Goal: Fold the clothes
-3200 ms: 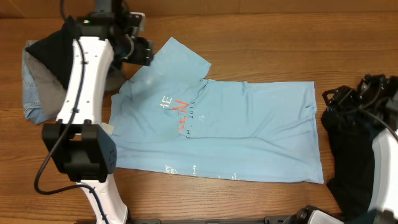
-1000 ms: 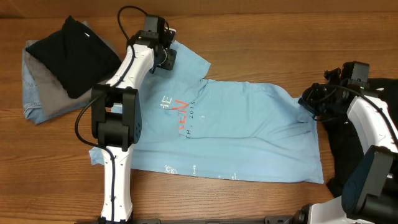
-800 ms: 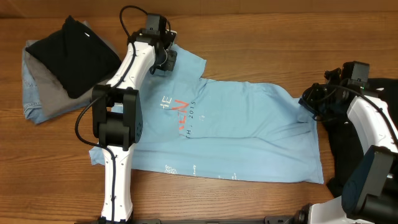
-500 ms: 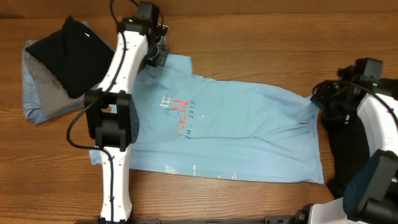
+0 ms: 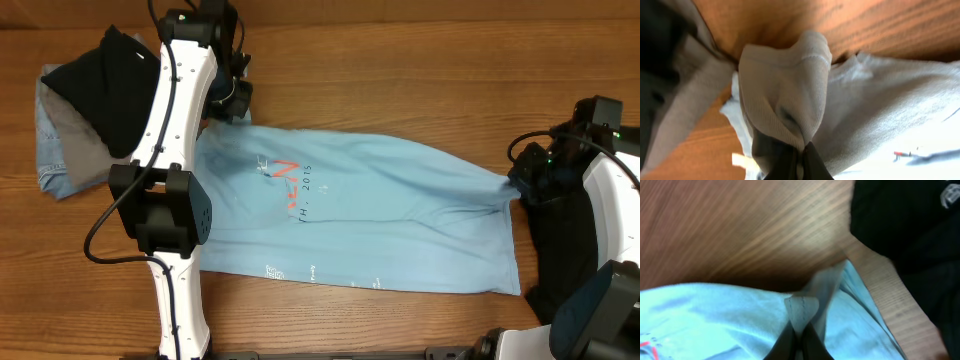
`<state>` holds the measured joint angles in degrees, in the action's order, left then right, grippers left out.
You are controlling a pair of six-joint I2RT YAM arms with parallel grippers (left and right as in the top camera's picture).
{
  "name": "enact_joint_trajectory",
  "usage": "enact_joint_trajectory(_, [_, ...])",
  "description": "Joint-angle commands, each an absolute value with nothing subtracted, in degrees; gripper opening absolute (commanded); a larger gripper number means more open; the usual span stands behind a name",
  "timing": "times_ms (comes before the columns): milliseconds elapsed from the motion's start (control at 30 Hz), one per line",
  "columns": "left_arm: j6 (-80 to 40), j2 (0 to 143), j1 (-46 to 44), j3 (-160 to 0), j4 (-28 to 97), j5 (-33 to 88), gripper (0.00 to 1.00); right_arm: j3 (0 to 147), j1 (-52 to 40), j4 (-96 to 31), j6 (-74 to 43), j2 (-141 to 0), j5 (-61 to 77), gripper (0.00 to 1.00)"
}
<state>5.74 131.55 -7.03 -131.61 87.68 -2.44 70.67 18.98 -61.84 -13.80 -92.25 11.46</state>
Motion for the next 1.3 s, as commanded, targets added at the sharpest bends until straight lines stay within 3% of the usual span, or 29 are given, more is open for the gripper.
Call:
enact_joint_trajectory(0, [5.1,130.1,-6.8,-132.6,92.7,-3.4,0.04,72.0,19.3,-64.9,-15.3,-91.4,8.6,0.04])
enact_joint_trajectory(200, [3.2,129.4,-4.7,-129.8,96.9,-4.2,0.04,71.8,22.7,-70.5,-16.5,-91.4,7.5,0.04])
enact_joint_trajectory(567, [1.7,117.3,-0.5,-101.7,93.8,-0.6,0.04,64.5,24.8,-69.9,-13.6,-91.4,10.7,0.05])
enact_joint_trajectory(833, [1.1,116.7,-0.3,-91.9,92.3,-1.5,0.04,58.1,24.9,-67.8,-16.7,-91.4,4.6,0.04])
enact_joint_trajectory(933, [1.0,116.7,-0.3,-90.5,92.3,-1.9,0.09,58.1,24.9,-69.6,-16.8,-91.4,3.8,0.04])
enact_joint_trajectory(1067, [-0.8,116.7,-0.3,-90.5,92.3,-3.5,0.31,58.1,24.9,-71.5,-16.8,-91.4,2.8,0.04])
enact_joint_trajectory(1133, [-0.9,116.7,-0.3,-90.5,92.3,-3.6,0.35,58.1,24.9,-72.4,-18.1,-91.4,1.6,0.04])
enact_joint_trajectory(1167, [-0.9,116.7,-0.3,-90.5,92.3,-3.6,0.36,58.1,24.9,-72.3,-18.3,-91.4,1.2,0.13])
enact_joint_trajectory(1200, [-0.9,116.7,-0.3,-90.5,92.2,-3.7,0.39,58.1,24.9,-72.4,-18.3,-91.4,1.1,0.42])
enact_joint_trajectory(1267, [-0.9,116.7,-0.3,-90.5,91.7,-3.6,0.41,58.1,24.9,-72.9,-18.5,-91.4,1.1,0.48])
